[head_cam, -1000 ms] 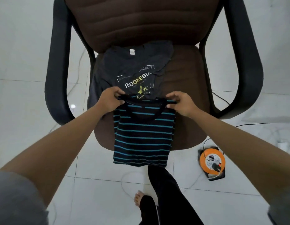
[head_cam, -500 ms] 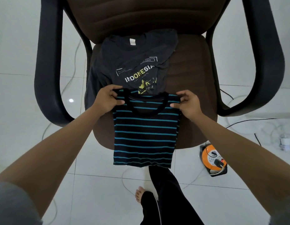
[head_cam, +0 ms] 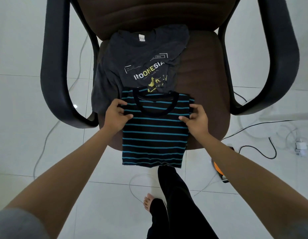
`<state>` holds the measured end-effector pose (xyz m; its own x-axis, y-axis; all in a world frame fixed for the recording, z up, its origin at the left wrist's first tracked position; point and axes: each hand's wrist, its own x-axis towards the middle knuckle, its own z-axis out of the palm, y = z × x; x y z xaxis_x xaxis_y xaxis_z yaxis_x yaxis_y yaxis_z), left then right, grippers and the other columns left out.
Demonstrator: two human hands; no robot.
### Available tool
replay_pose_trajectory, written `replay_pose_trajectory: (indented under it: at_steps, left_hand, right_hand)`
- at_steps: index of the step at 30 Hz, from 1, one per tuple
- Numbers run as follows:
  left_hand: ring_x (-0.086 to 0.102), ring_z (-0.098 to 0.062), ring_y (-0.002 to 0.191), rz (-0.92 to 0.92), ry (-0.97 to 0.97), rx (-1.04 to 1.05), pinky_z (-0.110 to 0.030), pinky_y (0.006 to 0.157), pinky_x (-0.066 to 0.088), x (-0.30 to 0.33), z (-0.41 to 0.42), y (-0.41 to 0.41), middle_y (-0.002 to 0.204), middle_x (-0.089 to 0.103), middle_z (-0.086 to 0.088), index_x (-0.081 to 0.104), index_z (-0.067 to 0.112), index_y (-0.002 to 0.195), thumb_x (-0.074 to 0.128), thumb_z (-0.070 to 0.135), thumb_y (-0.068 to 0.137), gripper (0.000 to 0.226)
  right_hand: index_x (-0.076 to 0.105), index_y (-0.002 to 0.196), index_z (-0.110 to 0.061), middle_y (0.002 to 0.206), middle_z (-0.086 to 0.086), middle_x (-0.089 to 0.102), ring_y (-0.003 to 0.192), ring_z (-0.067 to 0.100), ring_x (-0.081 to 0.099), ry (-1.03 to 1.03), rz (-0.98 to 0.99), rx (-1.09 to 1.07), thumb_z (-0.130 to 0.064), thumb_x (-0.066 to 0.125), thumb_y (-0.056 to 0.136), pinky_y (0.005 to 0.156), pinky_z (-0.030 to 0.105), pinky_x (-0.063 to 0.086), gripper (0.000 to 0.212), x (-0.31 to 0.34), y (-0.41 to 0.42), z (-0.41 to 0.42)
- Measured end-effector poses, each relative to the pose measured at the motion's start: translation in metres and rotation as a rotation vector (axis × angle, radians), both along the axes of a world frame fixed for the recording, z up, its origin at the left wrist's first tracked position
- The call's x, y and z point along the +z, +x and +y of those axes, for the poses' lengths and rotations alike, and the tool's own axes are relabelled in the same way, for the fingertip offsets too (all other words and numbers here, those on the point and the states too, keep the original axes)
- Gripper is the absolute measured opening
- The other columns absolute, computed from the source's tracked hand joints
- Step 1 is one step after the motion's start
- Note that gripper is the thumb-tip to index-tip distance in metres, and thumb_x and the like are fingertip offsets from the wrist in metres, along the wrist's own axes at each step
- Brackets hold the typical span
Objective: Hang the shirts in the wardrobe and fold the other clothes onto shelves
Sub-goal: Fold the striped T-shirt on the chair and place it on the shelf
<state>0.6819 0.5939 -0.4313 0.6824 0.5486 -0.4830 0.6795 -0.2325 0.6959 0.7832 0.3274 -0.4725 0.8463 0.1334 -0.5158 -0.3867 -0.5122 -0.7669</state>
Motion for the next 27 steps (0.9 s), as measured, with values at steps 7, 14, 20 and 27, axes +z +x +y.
replay_pose_trajectory:
  at_steps: [7, 14, 20, 27]
  left_hand:
    - [0.059, -0.010, 0.074, -0.025, -0.055, -0.014, -0.023, 0.079, 0.051, -0.001, -0.005, -0.009, 0.087, 0.063, -0.002, 0.065, 0.010, 0.094, 0.074, 0.003, 0.077, 0.020]
    - [0.061, -0.004, 0.090, -0.063, -0.253, 0.137, -0.012, 0.081, 0.050, 0.000, -0.002, 0.001, 0.101, 0.065, 0.000, 0.065, 0.007, 0.115, 0.066, -0.001, 0.083, 0.033]
    - [0.060, -0.021, 0.108, -0.024, -0.211, 0.175, -0.028, 0.096, 0.049, -0.007, 0.013, 0.033, 0.117, 0.063, -0.012, 0.067, 0.009, 0.114, 0.067, -0.005, 0.080, 0.037]
    - [0.060, -0.019, 0.085, -0.040, 0.001, 0.112, -0.029, 0.089, 0.052, -0.017, 0.008, 0.026, 0.105, 0.064, -0.010, 0.066, 0.014, 0.114, 0.070, -0.001, 0.077, 0.040]
  right_hand:
    - [0.047, 0.116, -0.020, 0.073, -0.004, 0.061, 0.072, 0.008, 0.061, -0.006, -0.019, -0.131, -0.029, 0.077, 0.078, 0.075, 0.024, 0.050, 0.048, 0.005, -0.015, -0.003]
    - [0.063, 0.117, -0.022, 0.120, 0.002, 0.062, 0.112, 0.016, 0.059, 0.162, -0.046, 0.016, -0.007, 0.063, 0.089, 0.098, 0.028, 0.049, 0.031, 0.005, -0.010, 0.004]
    - [0.072, 0.101, -0.009, 0.101, -0.002, 0.065, 0.101, 0.012, 0.061, 0.107, -0.028, -0.186, 0.000, 0.069, 0.083, 0.093, 0.021, 0.050, 0.021, 0.001, 0.025, 0.028]
    - [0.070, 0.079, -0.013, 0.063, -0.003, 0.047, 0.056, 0.009, 0.045, -0.033, -0.054, -0.245, -0.011, 0.085, 0.067, 0.065, 0.023, 0.044, 0.019, -0.007, 0.024, 0.021]
